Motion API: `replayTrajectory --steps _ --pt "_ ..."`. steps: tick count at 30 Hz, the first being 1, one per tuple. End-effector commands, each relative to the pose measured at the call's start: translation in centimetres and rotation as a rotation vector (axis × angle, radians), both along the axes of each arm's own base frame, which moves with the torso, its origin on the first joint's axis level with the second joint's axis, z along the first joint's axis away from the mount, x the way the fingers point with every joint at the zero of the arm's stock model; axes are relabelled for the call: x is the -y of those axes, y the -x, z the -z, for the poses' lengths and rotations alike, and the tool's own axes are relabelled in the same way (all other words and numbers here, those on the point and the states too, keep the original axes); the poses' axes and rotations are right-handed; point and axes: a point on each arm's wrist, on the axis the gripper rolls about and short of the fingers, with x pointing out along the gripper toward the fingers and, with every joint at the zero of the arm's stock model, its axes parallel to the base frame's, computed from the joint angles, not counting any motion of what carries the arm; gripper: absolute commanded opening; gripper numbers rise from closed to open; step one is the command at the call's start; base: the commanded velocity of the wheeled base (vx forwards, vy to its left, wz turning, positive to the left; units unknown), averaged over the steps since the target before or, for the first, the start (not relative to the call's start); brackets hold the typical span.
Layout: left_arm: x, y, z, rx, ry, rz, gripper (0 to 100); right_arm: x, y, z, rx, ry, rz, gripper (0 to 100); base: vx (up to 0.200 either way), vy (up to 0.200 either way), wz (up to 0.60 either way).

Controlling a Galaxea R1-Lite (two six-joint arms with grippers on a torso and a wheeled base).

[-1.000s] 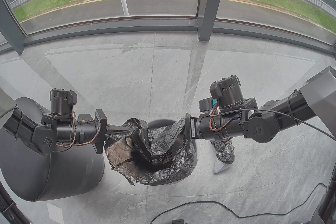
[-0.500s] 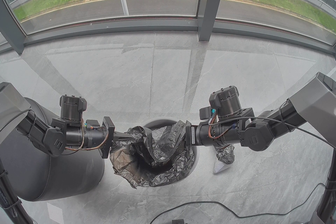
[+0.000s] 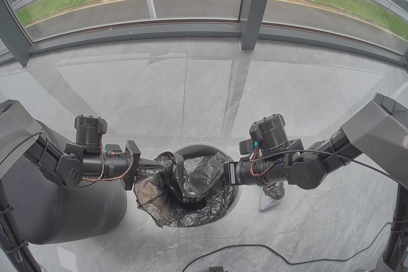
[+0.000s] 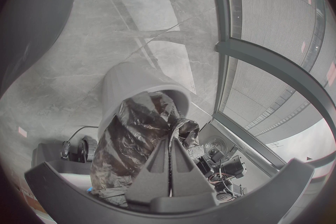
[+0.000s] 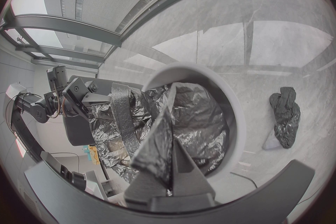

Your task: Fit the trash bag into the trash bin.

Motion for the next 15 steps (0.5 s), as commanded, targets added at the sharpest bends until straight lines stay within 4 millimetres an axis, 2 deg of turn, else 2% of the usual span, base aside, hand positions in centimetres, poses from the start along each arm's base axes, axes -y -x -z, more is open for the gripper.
replayTrajectory --steps 1,4,9,15 --pt "-0.2 1.7 1.1 -0.058 -0.013 0.004 0 1.0 1.5 0.3 -0.034 0.025 0.000 0 0.000 0.000 0.00" --pt "-0.3 3.0 1.5 -0.089 -0.022 0.010 0 1.7 2.4 0.5 -0.047 0.035 0.001 0 0.000 0.000 0.00" --pt "-0.2 4.1 1.6 -0.086 -0.037 0.033 0 2.7 3.6 1.6 -0.049 0.036 0.009 0 0.000 0.000 0.00" --pt "1.7 4.7 1.9 -0.088 -0.047 0.101 0 3.5 4.7 3.0 -0.050 0.074 0.047 0 0.000 0.000 0.00"
